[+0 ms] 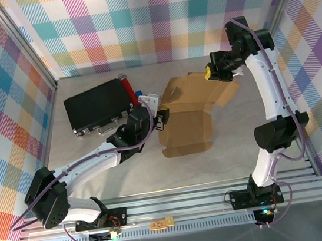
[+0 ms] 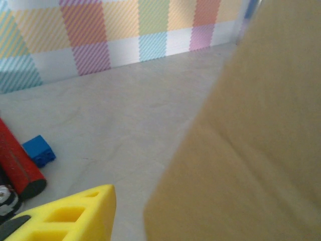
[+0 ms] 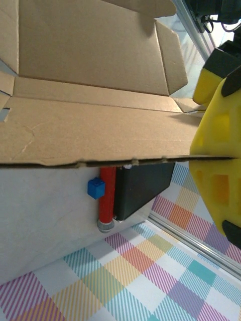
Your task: Fold the paper box
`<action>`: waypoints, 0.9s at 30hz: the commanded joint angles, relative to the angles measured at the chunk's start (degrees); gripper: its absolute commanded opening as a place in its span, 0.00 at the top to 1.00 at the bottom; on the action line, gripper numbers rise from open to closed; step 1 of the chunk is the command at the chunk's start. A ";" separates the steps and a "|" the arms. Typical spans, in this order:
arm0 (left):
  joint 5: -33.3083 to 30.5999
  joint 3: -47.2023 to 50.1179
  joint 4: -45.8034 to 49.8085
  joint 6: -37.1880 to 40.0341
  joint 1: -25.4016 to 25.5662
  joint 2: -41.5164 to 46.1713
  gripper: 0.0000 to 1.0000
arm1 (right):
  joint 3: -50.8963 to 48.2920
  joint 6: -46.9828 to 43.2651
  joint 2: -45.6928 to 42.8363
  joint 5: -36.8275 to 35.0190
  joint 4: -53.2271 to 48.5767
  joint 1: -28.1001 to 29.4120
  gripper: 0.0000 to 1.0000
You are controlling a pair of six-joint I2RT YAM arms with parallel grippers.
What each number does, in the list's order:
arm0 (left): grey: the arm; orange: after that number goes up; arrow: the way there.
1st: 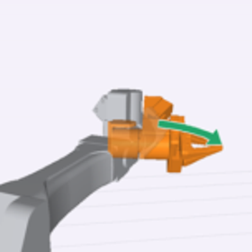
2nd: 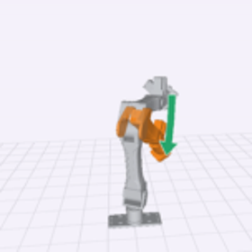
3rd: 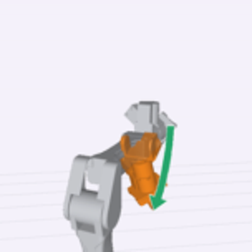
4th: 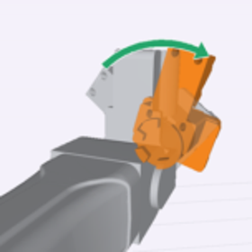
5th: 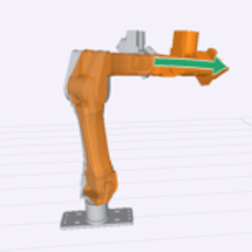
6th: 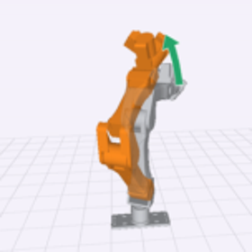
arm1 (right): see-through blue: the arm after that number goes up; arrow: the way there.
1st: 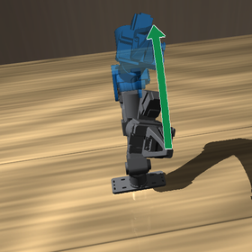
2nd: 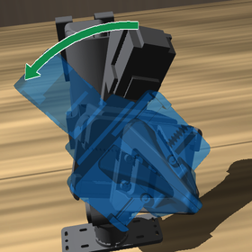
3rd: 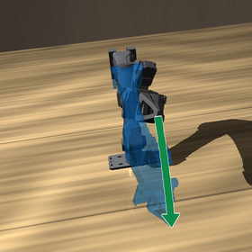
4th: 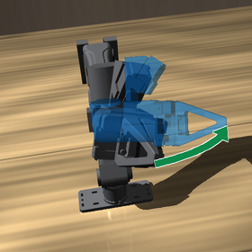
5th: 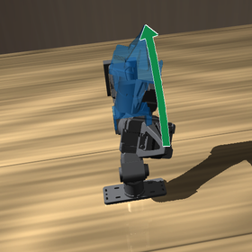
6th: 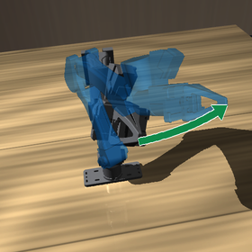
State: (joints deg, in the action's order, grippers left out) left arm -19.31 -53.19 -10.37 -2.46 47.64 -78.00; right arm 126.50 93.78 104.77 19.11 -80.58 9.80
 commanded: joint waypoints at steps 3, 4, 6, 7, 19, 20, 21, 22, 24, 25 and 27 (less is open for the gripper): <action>-3.03 -1.43 1.05 2.36 1.10 1.88 0.59 | -1.63 8.09 -1.83 1.46 -2.29 -0.16 1.00; -2.80 -1.46 1.05 2.20 1.18 1.80 0.61 | -1.68 8.10 -1.85 1.41 -2.24 -0.14 1.00; -1.24 -1.52 1.31 2.03 1.24 1.37 0.65 | -1.69 8.18 -1.65 1.53 -2.07 -0.14 1.00; -0.48 -1.60 1.60 1.95 1.31 1.02 0.65 | -1.66 8.24 -1.56 1.67 -1.97 -0.16 1.00; 0.24 -0.93 0.23 0.04 1.87 -2.31 0.54 | -1.89 8.35 -1.76 1.93 -1.47 -0.13 1.00; 0.32 -1.16 0.00 0.06 1.86 -2.82 0.55 | -1.97 8.37 -1.77 1.89 -1.43 -0.15 1.00; 0.37 -1.58 0.07 -0.08 1.85 -3.34 0.57 | -2.08 8.36 -1.93 1.74 -1.46 -0.15 1.00; 0.44 -1.89 0.17 -0.40 1.84 -3.73 0.59 | -2.18 8.38 -1.94 1.80 -1.48 -0.14 1.00; 0.18 -2.30 0.01 -1.10 1.85 -3.89 0.65 | -2.30 8.41 -2.03 1.65 -1.50 -0.13 1.00; -0.16 -2.29 -0.08 -1.38 1.85 -3.76 0.67 | -2.37 8.42 -2.05 1.56 -1.45 -0.14 1.00; -2.05 -2.61 0.58 -1.91 2.07 -3.46 0.72 | -2.44 8.41 -2.20 1.45 -1.60 -0.14 1.00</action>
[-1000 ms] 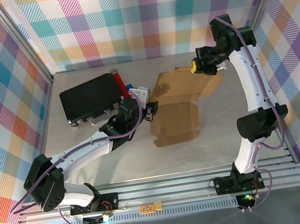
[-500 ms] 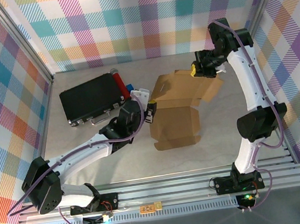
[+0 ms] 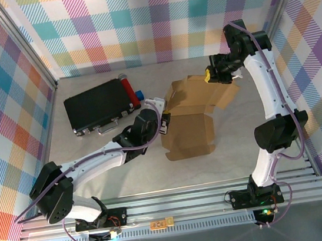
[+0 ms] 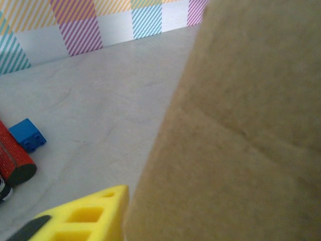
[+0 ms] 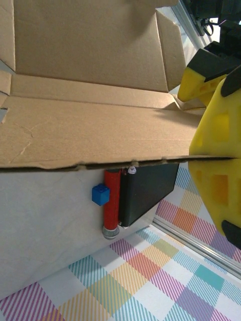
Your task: Fold the paper box
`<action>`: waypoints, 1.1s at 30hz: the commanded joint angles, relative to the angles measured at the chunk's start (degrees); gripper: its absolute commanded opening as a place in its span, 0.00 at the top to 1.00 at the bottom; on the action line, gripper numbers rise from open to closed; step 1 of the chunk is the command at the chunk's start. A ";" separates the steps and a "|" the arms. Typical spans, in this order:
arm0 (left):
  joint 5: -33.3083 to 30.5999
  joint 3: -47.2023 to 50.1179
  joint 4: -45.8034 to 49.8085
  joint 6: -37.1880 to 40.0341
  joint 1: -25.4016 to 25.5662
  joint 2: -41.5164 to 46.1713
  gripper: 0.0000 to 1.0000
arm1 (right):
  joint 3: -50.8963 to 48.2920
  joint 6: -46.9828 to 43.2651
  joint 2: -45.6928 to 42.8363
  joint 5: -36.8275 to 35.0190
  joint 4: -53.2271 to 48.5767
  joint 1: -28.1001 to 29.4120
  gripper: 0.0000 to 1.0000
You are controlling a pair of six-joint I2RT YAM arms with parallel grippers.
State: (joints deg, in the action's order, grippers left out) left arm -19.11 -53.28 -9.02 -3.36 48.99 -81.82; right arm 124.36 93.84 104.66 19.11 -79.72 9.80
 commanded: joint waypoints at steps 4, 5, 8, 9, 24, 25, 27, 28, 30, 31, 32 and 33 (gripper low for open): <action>-7.27 -3.82 1.90 -1.08 2.11 0.29 0.82 | -0.81 8.37 -2.22 1.06 -2.11 -0.14 1.00; -9.22 -4.36 2.66 -0.87 2.90 0.02 0.83 | -1.09 8.44 -2.27 1.10 -1.92 -0.13 1.00; -19.12 -6.91 5.48 0.01 6.45 -2.04 0.84 | -1.92 8.57 -2.41 1.01 -1.36 -0.07 1.00; -22.74 -8.13 7.04 0.10 7.57 -3.21 0.86 | -2.11 8.57 -2.53 1.08 -1.24 -0.06 1.00; -40.07 -16.71 14.22 2.10 13.76 -13.10 0.70 | -7.67 9.02 -4.20 0.78 2.25 1.36 1.00; -38.87 -16.64 15.00 0.95 13.76 -11.59 0.61 | -7.86 8.75 -4.18 0.54 2.65 1.36 1.00; -32.88 -15.50 16.05 -2.00 13.68 -7.47 0.40 | -8.74 7.80 -4.07 0.06 4.45 1.31 1.00; -29.14 -14.59 16.05 -3.06 13.67 -5.20 0.36 | -9.28 7.45 -4.01 -0.11 5.46 1.35 1.00; -17.32 -11.77 14.78 -5.59 13.44 0.19 0.24 | -10.99 6.13 -3.95 -0.70 8.85 1.36 1.00; -10.95 -10.98 14.87 -6.30 13.01 2.54 0.23 | -11.38 5.63 -3.81 -1.32 9.86 1.36 1.00; -4.32 -10.51 15.32 -7.16 12.73 5.00 0.19 | -12.02 4.67 -3.60 -1.61 11.48 1.42 1.00; 0.60 -10.44 16.55 -8.41 12.47 7.25 0.18 | -12.49 3.43 -3.24 -1.86 13.41 1.45 1.00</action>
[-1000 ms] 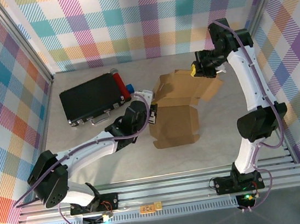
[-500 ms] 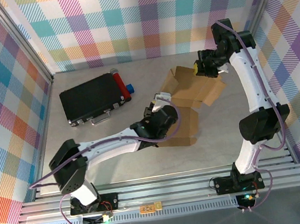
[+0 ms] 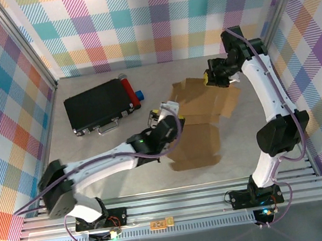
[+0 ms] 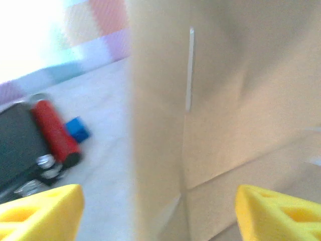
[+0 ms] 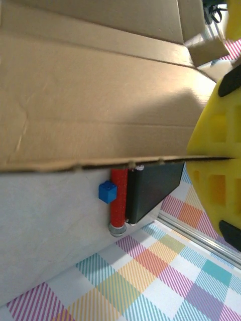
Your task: Fold the paper box
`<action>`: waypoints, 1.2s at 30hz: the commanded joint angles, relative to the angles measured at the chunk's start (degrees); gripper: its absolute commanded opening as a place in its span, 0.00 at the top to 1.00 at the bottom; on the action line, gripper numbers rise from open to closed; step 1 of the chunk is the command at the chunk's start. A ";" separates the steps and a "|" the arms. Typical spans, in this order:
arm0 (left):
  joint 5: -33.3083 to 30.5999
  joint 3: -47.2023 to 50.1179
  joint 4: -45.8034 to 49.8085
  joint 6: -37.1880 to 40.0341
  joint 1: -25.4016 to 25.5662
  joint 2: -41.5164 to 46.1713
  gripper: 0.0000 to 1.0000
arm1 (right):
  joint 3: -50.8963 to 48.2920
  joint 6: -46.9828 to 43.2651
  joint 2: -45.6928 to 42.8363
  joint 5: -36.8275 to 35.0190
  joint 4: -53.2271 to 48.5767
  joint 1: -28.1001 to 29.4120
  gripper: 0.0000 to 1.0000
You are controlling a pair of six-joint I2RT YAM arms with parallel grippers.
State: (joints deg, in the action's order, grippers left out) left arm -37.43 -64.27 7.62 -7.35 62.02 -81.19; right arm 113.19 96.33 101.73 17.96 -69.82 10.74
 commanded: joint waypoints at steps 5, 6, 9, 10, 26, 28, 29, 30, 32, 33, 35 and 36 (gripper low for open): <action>35.93 1.80 5.64 -11.29 -8.35 16.45 0.22 | -2.43 -2.23 1.65 -4.21 5.80 2.33 1.00; 38.46 2.23 7.04 -12.41 -11.69 17.73 0.26 | -4.48 -2.45 1.28 -5.00 8.97 3.09 1.00; 39.10 3.70 11.63 -12.57 -18.89 19.58 0.32 | -12.25 -2.00 -1.02 -8.33 19.32 5.66 1.00; 38.49 4.14 12.59 -12.86 -20.76 19.74 0.35 | -14.38 -1.67 -1.68 -9.43 22.28 6.55 1.00; 47.23 22.46 -12.81 -7.99 -27.86 13.99 0.54 | -41.82 -7.25 -6.99 -15.33 66.01 13.86 1.00; 49.07 21.39 -12.85 -6.32 -27.74 11.73 0.54 | -41.91 -7.48 -7.01 -14.76 65.92 13.86 1.00; 49.64 20.97 -13.16 -5.80 -27.69 10.64 0.53 | -41.83 -7.48 -7.04 -14.47 65.80 13.87 1.00; 49.91 20.56 -13.62 -5.51 -27.61 9.78 0.53 | -41.91 -7.39 -6.90 -14.13 65.62 13.87 1.00; 50.09 19.80 -14.16 -5.15 -27.44 8.26 0.52 | -41.86 -7.21 -6.90 -13.74 65.20 13.87 1.00; 50.00 19.28 -14.30 -5.04 -27.31 7.62 0.52 | -41.91 -7.13 -6.94 -13.65 65.01 13.87 1.00; 49.72 18.39 -14.70 -5.11 -26.76 7.10 0.44 | -41.78 -7.13 -7.08 -13.60 64.77 13.86 1.00; 49.14 18.02 -14.87 -5.13 -26.10 7.16 0.38 | -41.81 -7.16 -7.18 -13.74 64.47 13.87 1.00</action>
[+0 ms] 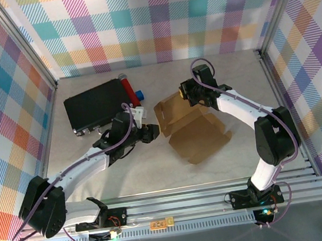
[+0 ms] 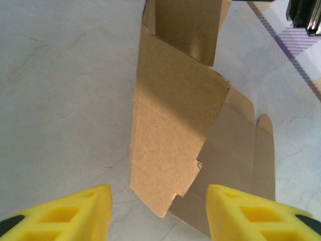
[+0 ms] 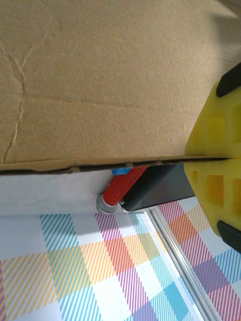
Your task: Fold the paper box
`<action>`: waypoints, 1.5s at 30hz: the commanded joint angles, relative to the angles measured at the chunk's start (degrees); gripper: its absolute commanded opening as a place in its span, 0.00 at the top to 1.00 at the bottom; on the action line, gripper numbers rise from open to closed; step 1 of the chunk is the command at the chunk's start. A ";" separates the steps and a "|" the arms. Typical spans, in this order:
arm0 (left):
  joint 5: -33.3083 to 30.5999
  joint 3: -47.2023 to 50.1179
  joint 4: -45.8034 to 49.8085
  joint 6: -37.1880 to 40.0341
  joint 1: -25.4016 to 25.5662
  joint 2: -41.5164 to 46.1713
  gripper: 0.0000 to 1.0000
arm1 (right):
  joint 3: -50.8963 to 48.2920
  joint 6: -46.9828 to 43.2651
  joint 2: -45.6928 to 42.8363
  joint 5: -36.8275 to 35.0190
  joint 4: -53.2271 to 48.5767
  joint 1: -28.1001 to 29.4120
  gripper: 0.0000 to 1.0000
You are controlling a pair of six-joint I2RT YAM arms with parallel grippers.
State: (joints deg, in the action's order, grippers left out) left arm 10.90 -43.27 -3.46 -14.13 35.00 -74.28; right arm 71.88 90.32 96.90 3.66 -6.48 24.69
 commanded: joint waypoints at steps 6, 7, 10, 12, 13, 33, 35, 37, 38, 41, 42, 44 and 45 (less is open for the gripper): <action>-8.35 -4.37 -1.38 1.48 5.00 -0.24 0.27 | -0.73 -0.34 -2.66 0.61 0.65 -0.08 1.00; -10.13 -4.66 -0.83 1.39 5.38 -0.78 0.27 | -0.77 -0.17 -2.68 0.56 0.68 -0.08 1.00; -18.23 -7.19 2.99 1.39 6.79 -3.72 0.32 | -1.10 0.37 -2.87 0.65 1.02 -0.08 1.00; -23.66 -9.02 4.61 0.90 7.58 -5.83 0.38 | -1.43 0.56 -3.19 0.65 1.25 0.01 1.00; -24.82 -9.88 5.04 0.40 7.68 -6.72 0.40 | -1.62 0.40 -3.46 0.43 1.68 0.11 1.00; -64.96 -25.94 23.00 -10.67 15.23 -25.56 1.00 | -14.51 2.53 -4.81 0.48 24.32 2.29 1.00; -65.80 -28.41 26.57 -13.86 15.35 -26.93 1.00 | -13.97 2.51 -4.29 0.22 24.41 2.38 1.00; -63.52 -29.58 27.80 -15.27 15.36 -26.98 0.84 | -13.59 2.40 -3.92 -0.32 24.65 2.29 1.00; -61.69 -29.54 27.81 -15.58 15.36 -26.23 0.68 | -13.52 2.09 -3.58 -0.41 24.94 2.21 1.00; -56.48 -26.99 25.96 -16.07 15.40 -20.87 0.34 | -13.83 0.55 -1.90 0.18 27.58 1.73 1.00; -54.20 -24.85 24.23 -15.59 15.21 -17.59 0.31 | -14.51 0.18 -1.03 0.82 30.20 1.56 1.00; -45.41 -18.13 16.52 -12.36 13.76 -9.64 0.31 | -16.08 -0.44 0.88 2.48 36.65 1.08 1.00; -39.28 -14.03 12.90 -11.00 12.11 -5.28 0.32 | -16.75 -0.86 1.92 3.46 40.46 0.82 1.00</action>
State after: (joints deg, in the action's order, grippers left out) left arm -40.12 -63.53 16.51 -27.16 49.63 -91.05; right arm 56.77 91.57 96.25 3.81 23.03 25.91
